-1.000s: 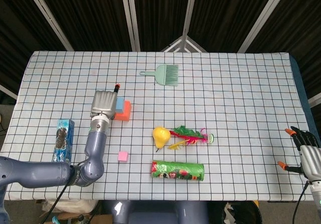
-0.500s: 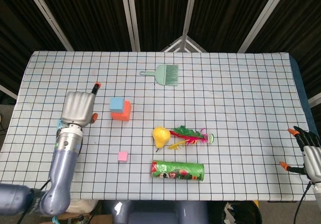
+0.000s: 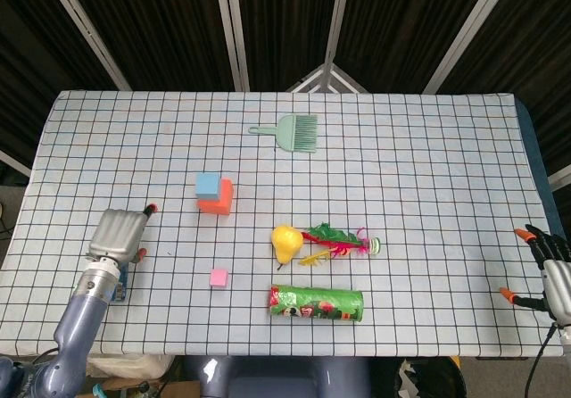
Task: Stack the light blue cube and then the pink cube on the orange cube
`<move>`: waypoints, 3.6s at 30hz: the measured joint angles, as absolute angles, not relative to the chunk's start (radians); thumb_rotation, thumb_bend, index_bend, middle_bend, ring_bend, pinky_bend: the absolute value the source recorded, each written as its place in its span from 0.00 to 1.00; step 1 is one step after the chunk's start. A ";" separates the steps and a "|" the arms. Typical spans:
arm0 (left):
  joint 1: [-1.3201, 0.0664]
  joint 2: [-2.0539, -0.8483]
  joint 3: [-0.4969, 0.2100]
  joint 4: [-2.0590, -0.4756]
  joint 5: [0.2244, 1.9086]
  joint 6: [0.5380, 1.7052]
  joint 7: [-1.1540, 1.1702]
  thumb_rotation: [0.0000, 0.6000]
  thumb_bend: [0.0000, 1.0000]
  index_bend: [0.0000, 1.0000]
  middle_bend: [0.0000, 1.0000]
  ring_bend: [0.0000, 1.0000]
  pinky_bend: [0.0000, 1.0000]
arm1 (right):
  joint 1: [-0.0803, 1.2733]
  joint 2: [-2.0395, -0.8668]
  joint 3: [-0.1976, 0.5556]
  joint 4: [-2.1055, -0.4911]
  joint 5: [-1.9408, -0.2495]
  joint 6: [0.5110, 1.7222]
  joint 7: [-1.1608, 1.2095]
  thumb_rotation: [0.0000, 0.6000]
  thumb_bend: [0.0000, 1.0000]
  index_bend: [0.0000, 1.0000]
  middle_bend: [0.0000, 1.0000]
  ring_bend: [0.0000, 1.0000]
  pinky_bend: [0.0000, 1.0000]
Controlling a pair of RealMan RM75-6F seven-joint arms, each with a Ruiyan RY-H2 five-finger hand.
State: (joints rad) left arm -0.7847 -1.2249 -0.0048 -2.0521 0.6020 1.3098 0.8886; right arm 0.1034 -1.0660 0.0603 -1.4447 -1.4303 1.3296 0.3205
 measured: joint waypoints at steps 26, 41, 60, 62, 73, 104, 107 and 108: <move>-0.841 -1.436 -0.001 -2.018 0.551 1.283 0.983 1.00 0.29 0.31 0.90 0.76 0.86 | 0.115 -1.068 0.058 -1.445 -1.427 1.302 0.317 1.00 0.15 0.14 0.09 0.10 0.05; -0.875 -1.611 -0.028 -1.947 0.540 1.325 1.033 1.00 0.29 0.33 0.90 0.76 0.87 | 0.114 -1.062 0.058 -1.441 -1.425 1.299 0.339 1.00 0.15 0.14 0.09 0.10 0.05; -0.851 -1.659 -0.001 -1.950 0.596 1.411 1.080 1.00 0.29 0.34 0.91 0.77 0.88 | 0.115 -1.057 0.057 -1.447 -1.424 1.292 0.345 1.00 0.15 0.14 0.09 0.10 0.05; -0.847 -1.660 -0.001 -1.950 0.597 1.417 1.083 1.00 0.29 0.34 0.91 0.77 0.88 | 0.115 -1.057 0.057 -1.447 -1.423 1.292 0.344 1.00 0.15 0.14 0.09 0.10 0.05; -0.823 -1.671 0.006 -1.944 0.639 1.459 1.093 1.00 0.30 0.35 0.91 0.77 0.88 | 0.120 -1.058 0.054 -1.449 -1.421 1.275 0.339 1.00 0.15 0.14 0.09 0.10 0.05; -0.770 -1.718 0.020 -1.895 0.773 1.451 1.100 1.00 0.14 0.31 0.91 0.77 0.88 | 0.134 -1.053 0.047 -1.450 -1.427 1.247 0.366 1.00 0.15 0.14 0.09 0.10 0.05; -0.764 -1.718 0.017 -1.895 0.784 1.446 1.092 1.00 0.14 0.31 0.91 0.77 0.88 | 0.136 -1.053 0.048 -1.451 -1.427 1.246 0.365 1.00 0.15 0.14 0.09 0.10 0.05; -0.763 -1.718 0.017 -1.895 0.788 1.446 1.091 1.00 0.14 0.31 0.91 0.77 0.88 | 0.136 -1.053 0.048 -1.451 -1.428 1.245 0.366 1.00 0.15 0.14 0.09 0.10 0.05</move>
